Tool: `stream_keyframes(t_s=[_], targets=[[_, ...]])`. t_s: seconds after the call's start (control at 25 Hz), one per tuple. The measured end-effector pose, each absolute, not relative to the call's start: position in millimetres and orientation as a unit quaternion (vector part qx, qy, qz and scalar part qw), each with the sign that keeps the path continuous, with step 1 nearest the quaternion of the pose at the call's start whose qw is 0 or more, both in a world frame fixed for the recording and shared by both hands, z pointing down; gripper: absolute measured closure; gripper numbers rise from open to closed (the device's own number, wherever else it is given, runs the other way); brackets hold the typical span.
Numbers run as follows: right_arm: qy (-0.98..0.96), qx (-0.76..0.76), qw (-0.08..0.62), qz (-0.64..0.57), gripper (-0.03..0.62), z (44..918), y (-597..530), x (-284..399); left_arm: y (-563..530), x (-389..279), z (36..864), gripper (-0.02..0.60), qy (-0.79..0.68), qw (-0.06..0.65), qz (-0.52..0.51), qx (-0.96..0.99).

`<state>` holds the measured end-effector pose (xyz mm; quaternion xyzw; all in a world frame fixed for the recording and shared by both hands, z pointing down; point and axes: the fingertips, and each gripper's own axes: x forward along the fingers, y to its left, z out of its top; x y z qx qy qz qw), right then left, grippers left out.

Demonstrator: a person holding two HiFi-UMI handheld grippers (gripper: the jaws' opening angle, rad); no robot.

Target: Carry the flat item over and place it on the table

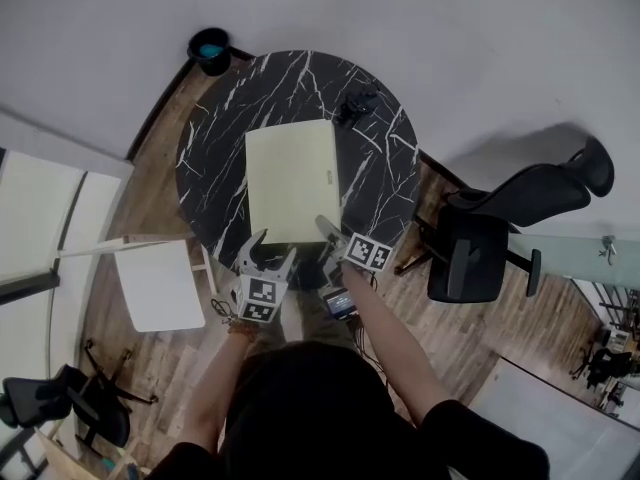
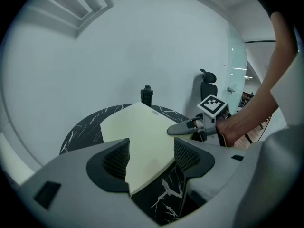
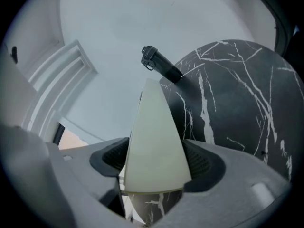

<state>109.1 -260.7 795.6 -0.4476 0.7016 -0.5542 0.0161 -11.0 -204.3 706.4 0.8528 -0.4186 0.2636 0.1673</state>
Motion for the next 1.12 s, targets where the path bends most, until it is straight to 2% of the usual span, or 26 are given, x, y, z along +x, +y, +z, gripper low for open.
stream_keyframes(t_s=[0.28,0.44,0.48,0.52,0.56,1.12], targets=[[0.729,-0.47,-0.049,-0.496,0.243,792.5,-259.2,112.9,-205.9,-62.4,791.2,0.295,-0.476,0.299,0.271,0.781],[0.745,-0.466,-0.115,-0.463,0.241,801.4,-250.2,116.1,-207.4,-73.3,815.3,0.294,-0.479,0.328,0.287,0.762],[0.753,-0.464,-0.146,-0.444,0.255,804.7,-246.6,117.3,-209.1,-75.1,818.2,0.295,-0.479,0.334,0.287,0.759],[0.761,-0.457,-0.173,-0.426,0.314,807.2,-242.7,116.9,-210.9,-76.3,820.7,0.295,-0.479,0.339,0.287,0.757],[0.768,-0.448,-0.186,-0.419,0.328,808.5,-239.1,115.1,-212.1,-77.1,823.3,0.293,-0.477,0.342,0.287,0.757],[0.762,-0.41,-0.214,-0.453,0.33,821.6,-220.0,114.3,-208.9,-74.2,822.8,0.295,-0.435,0.383,0.261,0.772]])
